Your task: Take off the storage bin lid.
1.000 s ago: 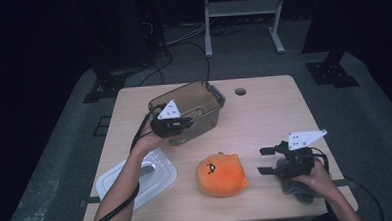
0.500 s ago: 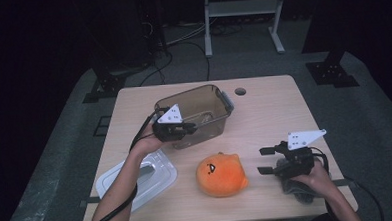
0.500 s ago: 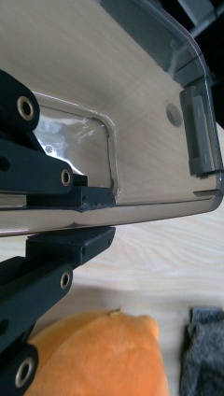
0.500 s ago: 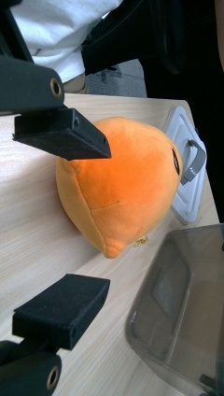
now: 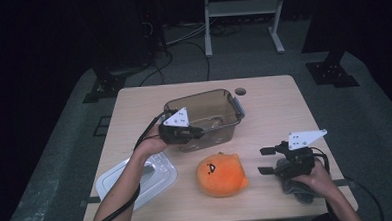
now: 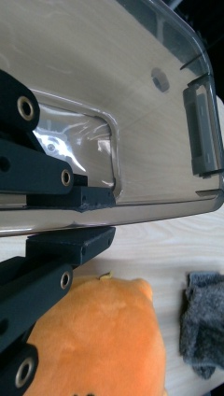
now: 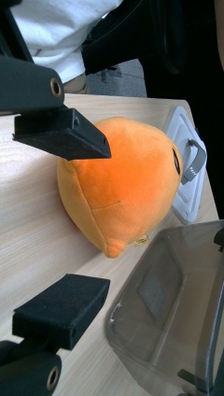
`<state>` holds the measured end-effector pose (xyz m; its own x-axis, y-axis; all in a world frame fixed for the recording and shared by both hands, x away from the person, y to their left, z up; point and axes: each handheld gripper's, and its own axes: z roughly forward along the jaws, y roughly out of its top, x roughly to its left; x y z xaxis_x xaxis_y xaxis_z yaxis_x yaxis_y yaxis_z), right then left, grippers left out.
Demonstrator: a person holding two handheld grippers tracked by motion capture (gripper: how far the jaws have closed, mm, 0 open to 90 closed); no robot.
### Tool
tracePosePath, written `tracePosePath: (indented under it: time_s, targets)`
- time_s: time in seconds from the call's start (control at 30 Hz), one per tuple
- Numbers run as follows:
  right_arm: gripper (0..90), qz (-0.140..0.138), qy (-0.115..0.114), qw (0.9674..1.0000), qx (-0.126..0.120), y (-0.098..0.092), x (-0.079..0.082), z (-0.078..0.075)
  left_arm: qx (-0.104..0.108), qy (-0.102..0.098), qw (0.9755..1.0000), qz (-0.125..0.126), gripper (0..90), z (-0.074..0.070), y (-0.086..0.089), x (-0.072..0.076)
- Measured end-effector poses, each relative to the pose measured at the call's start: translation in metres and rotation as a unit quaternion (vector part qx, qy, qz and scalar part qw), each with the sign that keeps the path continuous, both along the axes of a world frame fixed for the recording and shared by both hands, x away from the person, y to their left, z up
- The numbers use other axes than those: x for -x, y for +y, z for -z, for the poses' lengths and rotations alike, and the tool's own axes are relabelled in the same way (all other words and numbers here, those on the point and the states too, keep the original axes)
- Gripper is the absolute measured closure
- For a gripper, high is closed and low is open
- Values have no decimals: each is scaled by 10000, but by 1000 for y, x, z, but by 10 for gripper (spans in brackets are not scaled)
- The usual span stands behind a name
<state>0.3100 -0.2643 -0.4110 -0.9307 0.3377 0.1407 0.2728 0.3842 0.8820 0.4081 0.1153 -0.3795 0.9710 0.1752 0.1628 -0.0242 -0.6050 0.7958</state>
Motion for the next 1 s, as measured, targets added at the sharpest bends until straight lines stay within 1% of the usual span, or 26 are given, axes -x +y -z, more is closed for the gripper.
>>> tracePosePath:
  time_s: [0.17, 0.33, 0.4, 0.6, 0.73, 1.0]
  targets:
    - [303, -6, 5, 10000, 5, 0, 0, 0, -18, 26, 9999, 147, 795, 0, -4, 3]
    - [303, -13, 11, 10000, 8, 1, 0, 0, 15, 66, 9997, 247, 796, 0, -6, 4]
    - [303, -10, 15, 10000, 6, 1, 0, 0, -14, 73, 9995, 305, 796, 0, -7, 5]
    - [303, -16, 24, 10000, 7, 1, 0, 1, 4, 115, 9993, 367, 796, 0, -9, 5]
    - [303, -13, 35, 10000, 13, 2, 0, 1, -13, 146, 9988, 460, 796, 0, -9, 6]
    - [303, -19, 36, 10000, 28, 2, 0, 1, -8, 190, 9984, 537, 796, 0, -8, 7]
